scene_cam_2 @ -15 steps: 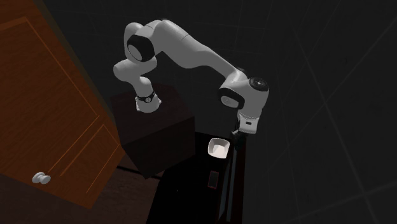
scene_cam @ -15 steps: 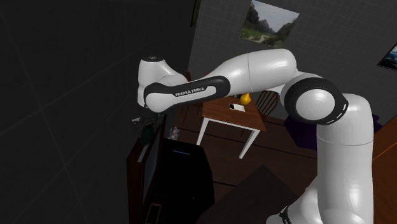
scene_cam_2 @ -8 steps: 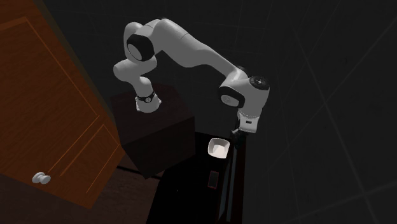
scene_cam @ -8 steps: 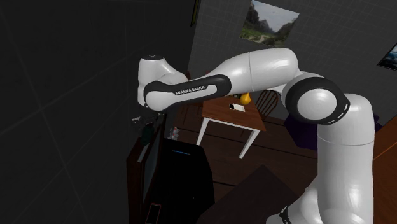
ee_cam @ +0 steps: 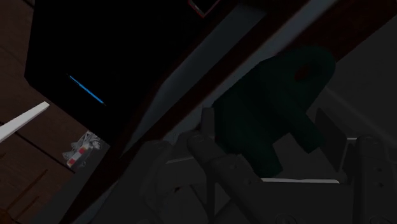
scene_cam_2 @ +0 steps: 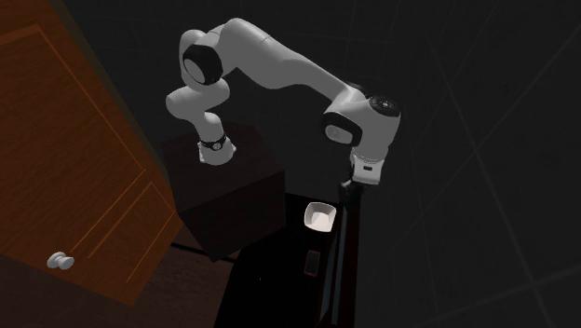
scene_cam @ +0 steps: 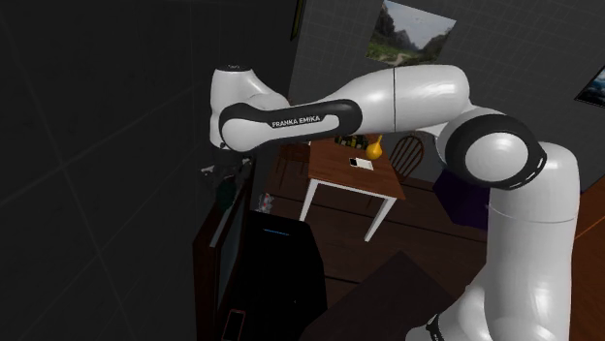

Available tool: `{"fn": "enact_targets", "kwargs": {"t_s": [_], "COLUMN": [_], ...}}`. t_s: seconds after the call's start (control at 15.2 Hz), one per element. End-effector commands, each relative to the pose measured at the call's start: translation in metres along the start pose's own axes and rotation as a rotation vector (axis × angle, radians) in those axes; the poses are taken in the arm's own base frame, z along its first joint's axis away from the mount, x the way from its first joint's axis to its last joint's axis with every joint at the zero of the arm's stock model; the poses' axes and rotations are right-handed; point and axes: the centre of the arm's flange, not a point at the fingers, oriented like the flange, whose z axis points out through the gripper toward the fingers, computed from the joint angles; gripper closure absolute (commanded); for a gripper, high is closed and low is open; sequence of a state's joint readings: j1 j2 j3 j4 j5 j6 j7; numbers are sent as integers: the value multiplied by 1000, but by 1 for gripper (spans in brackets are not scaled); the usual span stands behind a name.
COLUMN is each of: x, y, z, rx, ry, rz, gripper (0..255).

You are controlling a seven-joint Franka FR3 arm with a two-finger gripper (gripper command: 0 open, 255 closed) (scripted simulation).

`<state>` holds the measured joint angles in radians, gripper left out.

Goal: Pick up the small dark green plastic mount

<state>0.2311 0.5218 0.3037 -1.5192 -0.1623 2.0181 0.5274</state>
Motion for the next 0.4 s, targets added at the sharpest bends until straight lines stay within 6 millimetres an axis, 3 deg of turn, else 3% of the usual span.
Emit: {"fn": "enact_targets", "kwargs": {"t_s": [0.0, 0.33], "x": [0, 0], "y": [0, 0], "z": [-11, -28], "rx": [0, 0], "ry": [0, 0], "rz": [0, 0], "gripper": [255, 255]}}
